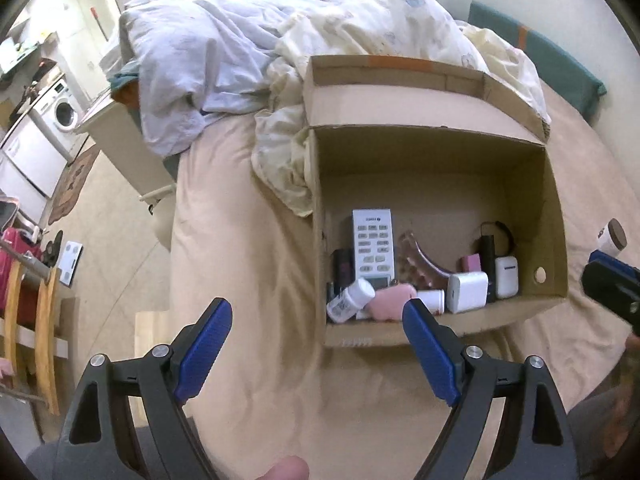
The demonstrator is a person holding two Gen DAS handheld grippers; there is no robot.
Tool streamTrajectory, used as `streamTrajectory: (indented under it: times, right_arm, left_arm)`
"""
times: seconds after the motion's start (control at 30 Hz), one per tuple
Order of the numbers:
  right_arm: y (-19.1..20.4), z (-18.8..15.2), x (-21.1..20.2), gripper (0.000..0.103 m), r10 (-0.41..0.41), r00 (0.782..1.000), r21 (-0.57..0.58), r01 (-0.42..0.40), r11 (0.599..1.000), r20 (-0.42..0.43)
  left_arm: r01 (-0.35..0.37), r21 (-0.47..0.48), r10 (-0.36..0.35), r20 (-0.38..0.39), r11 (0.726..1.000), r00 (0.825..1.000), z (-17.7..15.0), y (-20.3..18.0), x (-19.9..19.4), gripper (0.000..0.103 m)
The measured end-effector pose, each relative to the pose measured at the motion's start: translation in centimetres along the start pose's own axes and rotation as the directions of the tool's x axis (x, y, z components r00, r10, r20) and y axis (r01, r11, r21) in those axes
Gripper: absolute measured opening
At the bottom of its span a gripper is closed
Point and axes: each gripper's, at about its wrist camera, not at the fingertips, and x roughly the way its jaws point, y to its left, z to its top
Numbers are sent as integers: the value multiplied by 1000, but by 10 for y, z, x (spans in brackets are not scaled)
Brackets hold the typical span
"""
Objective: Organize rigid objects
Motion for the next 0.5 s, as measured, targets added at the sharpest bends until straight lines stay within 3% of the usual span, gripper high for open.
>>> streamTrajectory:
  times: [0.1,0.23,0.33,0.5]
  right_arm:
    - [4,-13,-21,103,25,997,-19,-23,1000,70]
    - [13,-35,-44,103,-4,987,-75,16,997,162]
    - [15,-47,-44,103,-14,987,-85,28,996,160]
    - [15,-61,-26,103,-103,988,-112,116,987,114]
  left_arm:
    - [38,-33,-38,3,999,999,-14,6,-8,86]
    - [72,-70,-70,19,995,997,-31,11,-14,86]
    - [62,-71,-60,39,996,997,-42,12,-12,86]
    - [60,-76,-57,46,995,997,-50,13,-6,86]
